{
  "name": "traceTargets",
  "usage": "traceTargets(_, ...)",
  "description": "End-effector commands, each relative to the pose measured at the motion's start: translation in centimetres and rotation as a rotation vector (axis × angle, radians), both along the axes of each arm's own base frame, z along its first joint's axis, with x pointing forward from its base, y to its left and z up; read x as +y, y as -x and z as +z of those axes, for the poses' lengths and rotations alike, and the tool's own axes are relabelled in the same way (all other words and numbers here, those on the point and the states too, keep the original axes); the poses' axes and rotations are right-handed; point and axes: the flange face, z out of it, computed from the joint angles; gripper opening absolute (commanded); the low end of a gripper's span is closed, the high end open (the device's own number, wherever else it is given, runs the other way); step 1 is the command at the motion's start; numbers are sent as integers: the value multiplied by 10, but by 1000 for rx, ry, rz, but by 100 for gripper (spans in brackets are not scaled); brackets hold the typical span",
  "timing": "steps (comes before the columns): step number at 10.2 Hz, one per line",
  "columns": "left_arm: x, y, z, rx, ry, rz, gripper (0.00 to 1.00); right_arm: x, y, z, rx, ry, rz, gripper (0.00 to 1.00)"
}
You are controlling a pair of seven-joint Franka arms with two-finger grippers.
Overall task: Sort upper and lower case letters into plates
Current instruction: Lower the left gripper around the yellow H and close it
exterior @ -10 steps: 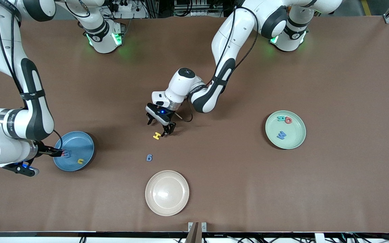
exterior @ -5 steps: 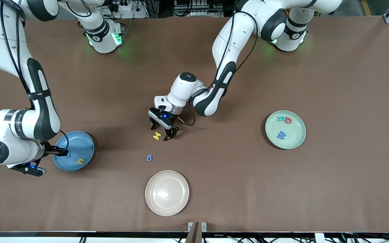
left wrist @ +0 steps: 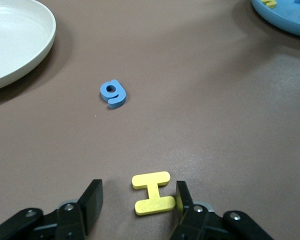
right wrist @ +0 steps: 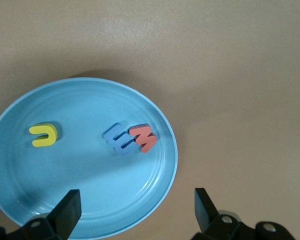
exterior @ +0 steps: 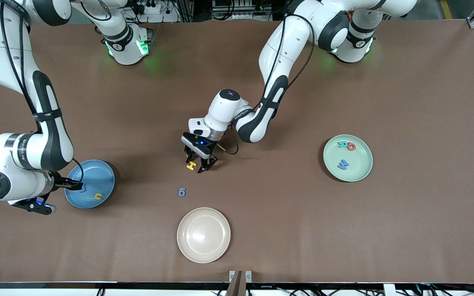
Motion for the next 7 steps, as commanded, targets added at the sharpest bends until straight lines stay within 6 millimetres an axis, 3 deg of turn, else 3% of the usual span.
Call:
traceTargets(1, -1, -6, -3, -35, 7, 11, 67, -1, 0, 4, 0, 16, 1, 100)
traceTargets(4, -1, -7, -3, -37, 6, 11, 59, -1, 0, 4, 1, 15, 2, 100)
traceTargets(7, -2, -6, -3, -35, 7, 9, 63, -1, -1, 4, -1, 14, 2, 100)
